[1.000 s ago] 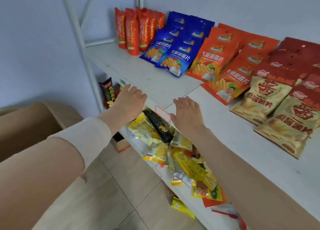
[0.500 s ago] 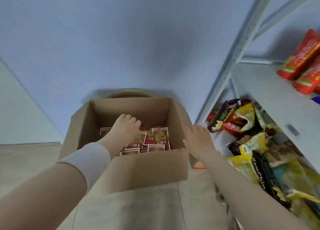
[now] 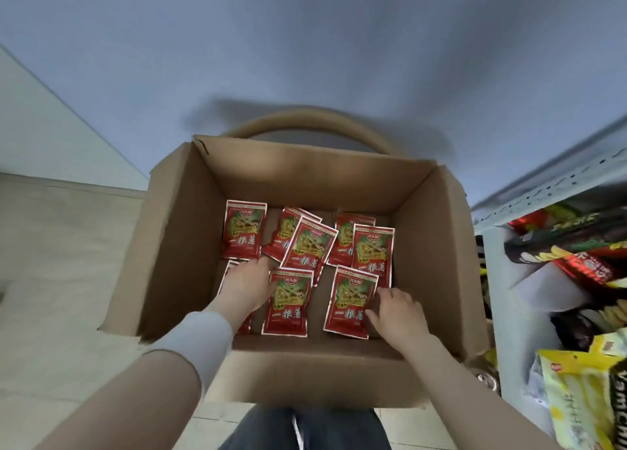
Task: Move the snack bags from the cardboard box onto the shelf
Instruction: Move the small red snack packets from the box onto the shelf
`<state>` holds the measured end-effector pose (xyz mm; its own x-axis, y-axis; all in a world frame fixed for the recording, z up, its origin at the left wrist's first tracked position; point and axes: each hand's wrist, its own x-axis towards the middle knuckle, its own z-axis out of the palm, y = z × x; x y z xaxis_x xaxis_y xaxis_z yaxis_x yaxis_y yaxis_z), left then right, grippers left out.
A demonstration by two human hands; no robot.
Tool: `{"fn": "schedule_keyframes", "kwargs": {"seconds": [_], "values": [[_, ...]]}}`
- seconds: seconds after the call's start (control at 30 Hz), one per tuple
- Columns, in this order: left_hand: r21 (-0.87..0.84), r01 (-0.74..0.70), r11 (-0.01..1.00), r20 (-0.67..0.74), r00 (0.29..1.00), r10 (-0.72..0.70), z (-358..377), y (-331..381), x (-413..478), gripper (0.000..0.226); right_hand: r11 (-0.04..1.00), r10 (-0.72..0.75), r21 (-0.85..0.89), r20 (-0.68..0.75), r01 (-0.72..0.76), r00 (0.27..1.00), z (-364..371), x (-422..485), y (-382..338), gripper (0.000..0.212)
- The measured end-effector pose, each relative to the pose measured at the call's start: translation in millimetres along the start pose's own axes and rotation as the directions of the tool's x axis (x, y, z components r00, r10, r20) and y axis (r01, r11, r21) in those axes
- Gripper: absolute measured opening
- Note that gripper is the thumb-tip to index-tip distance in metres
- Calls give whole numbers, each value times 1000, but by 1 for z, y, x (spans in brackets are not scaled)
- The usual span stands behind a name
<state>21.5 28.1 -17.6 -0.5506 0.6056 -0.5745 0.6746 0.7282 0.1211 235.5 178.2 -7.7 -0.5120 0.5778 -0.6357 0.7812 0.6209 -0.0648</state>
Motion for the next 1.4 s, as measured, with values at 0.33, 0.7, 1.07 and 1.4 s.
{"fn": "schedule_keyframes", "kwargs": {"seconds": [0.33, 0.7, 1.07, 1.4], "values": [[-501, 570, 651, 409, 819, -402, 135, 1, 89, 74, 852, 227, 344, 436, -395, 871, 106, 110, 11, 62], [-558, 594, 580, 330, 800, -501, 193, -5, 119, 85, 457, 521, 494, 525, -739, 673, 174, 156, 3, 67], [-854, 355, 381, 331, 935, -129, 114, -12, 87, 38, 411, 229, 723, 508, -556, 830, 101, 127, 9, 39], [-960, 28, 279, 47, 997, 62, -21, 28, 9, 28, 253, 243, 959, 68, -131, 968, 2, -26, 21, 26]]}}
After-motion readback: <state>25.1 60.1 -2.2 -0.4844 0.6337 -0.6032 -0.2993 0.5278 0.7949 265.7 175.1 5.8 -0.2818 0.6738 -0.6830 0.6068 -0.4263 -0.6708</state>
